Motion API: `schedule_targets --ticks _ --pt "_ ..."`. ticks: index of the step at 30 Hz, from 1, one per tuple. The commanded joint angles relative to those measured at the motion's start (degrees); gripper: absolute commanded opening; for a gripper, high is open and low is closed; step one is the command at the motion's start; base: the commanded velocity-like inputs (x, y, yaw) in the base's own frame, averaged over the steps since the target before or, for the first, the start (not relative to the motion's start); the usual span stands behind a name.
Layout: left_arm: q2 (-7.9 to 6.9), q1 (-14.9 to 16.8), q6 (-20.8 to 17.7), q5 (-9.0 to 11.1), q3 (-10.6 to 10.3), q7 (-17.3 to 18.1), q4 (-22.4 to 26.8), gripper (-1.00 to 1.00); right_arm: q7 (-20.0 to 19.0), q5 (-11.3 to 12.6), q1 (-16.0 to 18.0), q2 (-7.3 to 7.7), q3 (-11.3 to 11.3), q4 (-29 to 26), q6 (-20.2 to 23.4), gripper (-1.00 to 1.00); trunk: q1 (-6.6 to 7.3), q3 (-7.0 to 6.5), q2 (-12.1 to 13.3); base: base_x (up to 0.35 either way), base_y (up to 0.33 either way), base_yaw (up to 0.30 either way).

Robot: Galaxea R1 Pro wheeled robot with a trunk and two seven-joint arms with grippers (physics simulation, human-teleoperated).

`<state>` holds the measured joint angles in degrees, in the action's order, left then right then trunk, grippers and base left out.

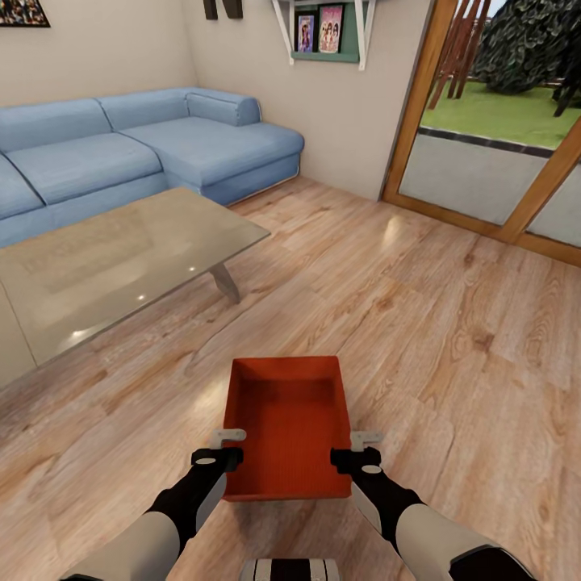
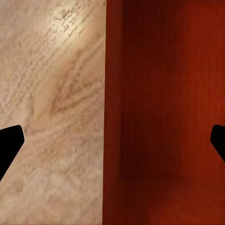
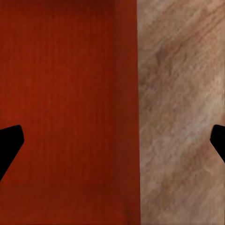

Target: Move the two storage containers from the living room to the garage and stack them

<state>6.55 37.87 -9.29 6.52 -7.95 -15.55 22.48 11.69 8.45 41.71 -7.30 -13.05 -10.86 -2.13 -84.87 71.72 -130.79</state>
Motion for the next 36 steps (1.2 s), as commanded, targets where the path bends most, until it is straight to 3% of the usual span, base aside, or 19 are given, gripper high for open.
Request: schedule_targets --ticks 1,5,15,26,36 --pt "-0.05 0.01 -0.29 0.6 -0.49 -0.45 0.11 1.0 0.26 0.6 0.04 0.01 -0.48 -0.04 -0.21 1.0 -0.22 0.22 -0.43 0.0 0.0 0.0" --pt "-0.05 0.01 -0.29 0.6 -0.49 -0.45 0.11 1.0 0.26 0.58 0.04 0.01 -0.53 -0.38 -0.2 1.0 -1.09 0.94 -2.03 0.0 0.0 0.0" --pt "-0.05 0.01 -0.29 0.6 -0.49 -0.45 0.19 1.0 1.49 0.37 0.04 -0.01 -0.66 -0.56 -0.1 1.0 -1.09 0.94 -2.03 0.0 0.0 0.0" --pt "-0.05 0.01 -0.29 0.6 -0.49 -0.45 0.2 1.0 7.58 0.34 0.04 -0.06 -0.71 -5.17 -0.76 1.0 -1.09 0.94 -2.03 0.0 0.0 0.0" --pt "-0.05 0.01 -0.29 0.6 -0.49 -0.45 0.2 1.0 8.73 0.84 0.04 -0.01 -0.5 -5.58 -0.77 1.0 -1.09 0.94 -2.03 0.0 0.0 0.0"
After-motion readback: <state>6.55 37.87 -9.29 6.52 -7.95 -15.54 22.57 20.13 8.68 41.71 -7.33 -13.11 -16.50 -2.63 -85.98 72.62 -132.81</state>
